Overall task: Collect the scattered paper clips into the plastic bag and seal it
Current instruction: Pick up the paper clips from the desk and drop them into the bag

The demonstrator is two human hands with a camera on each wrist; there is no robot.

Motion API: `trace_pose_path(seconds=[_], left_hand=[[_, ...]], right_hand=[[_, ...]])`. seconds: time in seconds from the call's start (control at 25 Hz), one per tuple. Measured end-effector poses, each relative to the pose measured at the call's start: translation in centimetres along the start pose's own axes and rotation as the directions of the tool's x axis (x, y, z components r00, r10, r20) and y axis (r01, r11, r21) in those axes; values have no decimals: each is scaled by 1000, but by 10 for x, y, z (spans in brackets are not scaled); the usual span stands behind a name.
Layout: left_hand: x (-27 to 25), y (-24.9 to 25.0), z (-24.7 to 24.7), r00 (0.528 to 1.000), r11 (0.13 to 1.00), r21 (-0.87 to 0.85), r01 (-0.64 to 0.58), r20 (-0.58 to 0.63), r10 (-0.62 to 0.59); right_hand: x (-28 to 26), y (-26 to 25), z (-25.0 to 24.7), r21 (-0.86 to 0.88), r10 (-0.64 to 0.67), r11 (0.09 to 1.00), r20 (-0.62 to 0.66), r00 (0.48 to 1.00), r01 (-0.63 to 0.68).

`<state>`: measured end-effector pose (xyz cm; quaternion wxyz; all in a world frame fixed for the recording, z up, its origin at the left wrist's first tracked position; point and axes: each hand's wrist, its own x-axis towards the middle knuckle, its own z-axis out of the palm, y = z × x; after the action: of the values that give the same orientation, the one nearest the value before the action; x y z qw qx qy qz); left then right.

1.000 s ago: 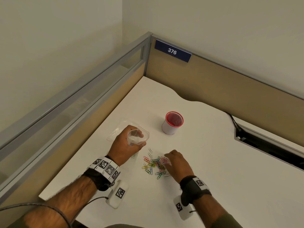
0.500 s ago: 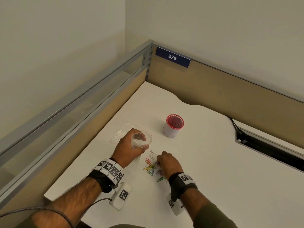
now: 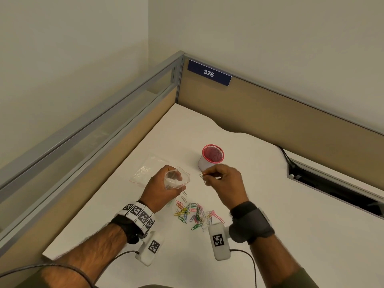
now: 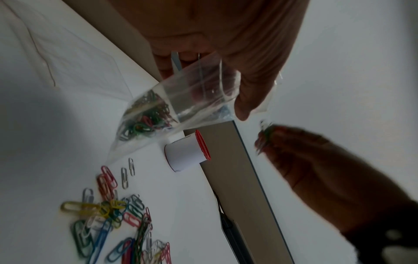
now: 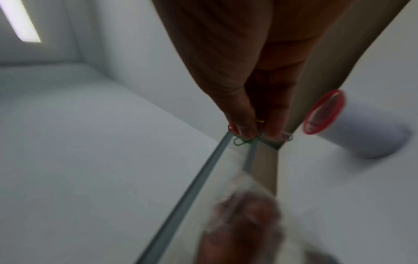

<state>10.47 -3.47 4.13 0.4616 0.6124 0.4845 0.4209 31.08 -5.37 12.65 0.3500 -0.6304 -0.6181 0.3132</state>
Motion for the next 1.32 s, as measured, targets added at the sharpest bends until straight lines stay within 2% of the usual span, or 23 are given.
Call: trace_pose_path(seconds=[0.12, 0.24, 0.44, 0.52, 0.6, 0.68, 0.8, 0.88, 1.0, 1.08, 1.16, 1.24, 1.32], left_hand=[[1, 3, 7, 1000, 1000, 8, -18, 15, 18], [1, 8, 11, 999, 999, -13, -29, 20, 30], [-1, 16, 13, 999, 999, -5, -31, 36, 32], [-1, 14, 11, 999, 1000, -4, -28, 47, 28], [-1, 12, 10, 998, 1000, -27, -12, 54, 14], [-2, 10, 7, 999, 999, -35, -7, 41, 8], [-3, 8, 1, 999, 999, -40, -22, 24, 23], [-4, 7, -3, 1000, 999, -34, -18, 20, 19], [-4, 6, -8, 1000, 1000, -19, -15, 21, 15], [-6, 4, -9, 999, 999, -27, -20, 25, 20], [-6, 3, -8, 1000, 999, -30, -15, 26, 16], [-6, 3, -7, 1000, 1000, -27, -8, 22, 9], [-6, 4, -5, 1000, 999, -40, -10, 24, 11]], right_hand=[[5, -29, 5, 26, -115, 993, 42, 992, 114], [5, -37, 22, -82, -208, 973, 111, 972, 217], [-1, -45, 28, -210, -266, 929, 194, 944, 305], [-4, -49, 18, -222, -303, 919, 136, 943, 327], [-3, -44, 6, -201, -317, 927, 26, 948, 316], [1, -20, -4, -195, -249, 952, -48, 967, 235], [1, 50, -1, -376, 0, 926, -51, 999, -19], [-10, 92, 10, -480, 197, 860, -4, 980, -175], [-30, 123, 30, -592, 362, 757, 30, 932, -275], [-38, 127, 44, -651, 402, 700, 21, 915, -293], [-40, 125, 58, -657, 393, 703, 42, 918, -271], [-38, 119, 70, -586, 354, 775, 91, 931, -237], [-34, 110, 70, -473, 347, 843, 112, 931, -258]])
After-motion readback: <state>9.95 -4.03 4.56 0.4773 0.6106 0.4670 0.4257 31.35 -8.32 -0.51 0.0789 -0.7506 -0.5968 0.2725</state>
